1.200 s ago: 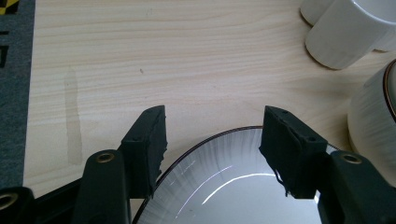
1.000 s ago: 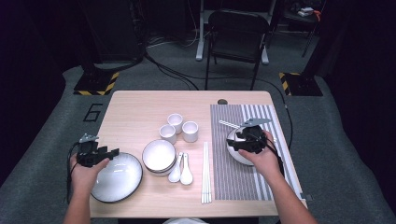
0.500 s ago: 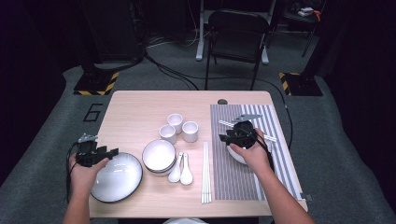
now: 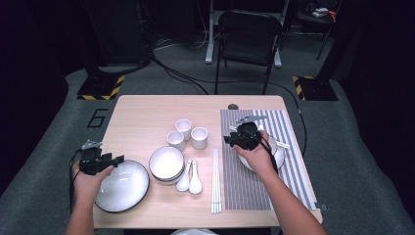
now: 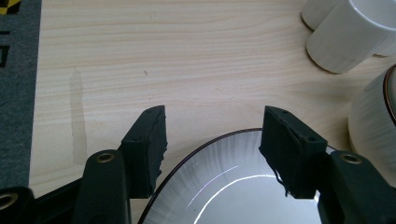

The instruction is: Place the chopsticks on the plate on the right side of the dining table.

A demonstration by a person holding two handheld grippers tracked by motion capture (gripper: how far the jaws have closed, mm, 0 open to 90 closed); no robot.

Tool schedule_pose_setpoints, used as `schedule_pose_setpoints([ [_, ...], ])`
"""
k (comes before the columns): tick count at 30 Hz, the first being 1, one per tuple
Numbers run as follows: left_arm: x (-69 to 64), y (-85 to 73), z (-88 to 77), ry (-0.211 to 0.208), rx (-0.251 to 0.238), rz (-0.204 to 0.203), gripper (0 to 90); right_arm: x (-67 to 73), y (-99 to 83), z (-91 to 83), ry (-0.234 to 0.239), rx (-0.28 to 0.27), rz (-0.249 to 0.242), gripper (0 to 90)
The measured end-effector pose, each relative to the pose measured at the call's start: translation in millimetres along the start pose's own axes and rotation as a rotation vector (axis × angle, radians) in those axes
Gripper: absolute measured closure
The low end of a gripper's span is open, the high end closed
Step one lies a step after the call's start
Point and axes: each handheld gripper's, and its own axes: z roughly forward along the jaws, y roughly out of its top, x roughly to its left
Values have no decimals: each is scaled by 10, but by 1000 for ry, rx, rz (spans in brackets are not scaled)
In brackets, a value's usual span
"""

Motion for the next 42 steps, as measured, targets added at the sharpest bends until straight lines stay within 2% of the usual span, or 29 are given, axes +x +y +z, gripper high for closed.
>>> schedule_pose_setpoints([
  [3, 1, 0, 0, -1, 0, -2, 409, -5, 27, 47, -1, 5, 11, 620],
  [6, 1, 1, 3, -2, 0, -3, 409, -12, 59, 97, -16, 21, 2, 590],
  [11, 3, 1, -3, -2, 5, -7, 410, -26, 113, 170, -45, 56, -32, 518],
  [12, 5, 1, -2, -2, 3, -6, 409, -29, 120, 178, -49, 47, -41, 510],
  [13, 8, 2, 1, -2, -1, -3, 409, -15, 125, 182, -48, 51, -18, 504],
  [16, 15, -3, 4, -9, -4, -11, 409, -34, 154, 203, -70, 55, -21, 460],
  [20, 21, -6, 2, -11, -7, -18, 409, -70, 195, 215, -56, 63, -5, 453],
  [21, 25, -5, 0, -11, -7, -15, 410, -63, 208, 218, -59, 67, 11, 451],
  [26, 21, -4, 3, -10, -7, -18, 409, -78, 278, 218, -71, 56, 4, 428],
  [29, 24, -3, 1, -9, -7, -14, 409, -82, 330, 236, -89, 67, -24, 425],
  [31, 25, -3, -1, -11, -8, -15, 409, -90, 345, 253, -92, 54, -27, 430],
  [33, 24, -5, 1, -8, -14, -16, 409, -104, 351, 273, -79, 62, -2, 444],
  [35, 24, -5, 1, -8, -13, -17, 410, -132, 357, 297, -75, 63, -1, 443],
  [42, 29, -3, 0, -10, -7, -14, 409, -208, 387, 343, -106, 61, 28, 439],
])
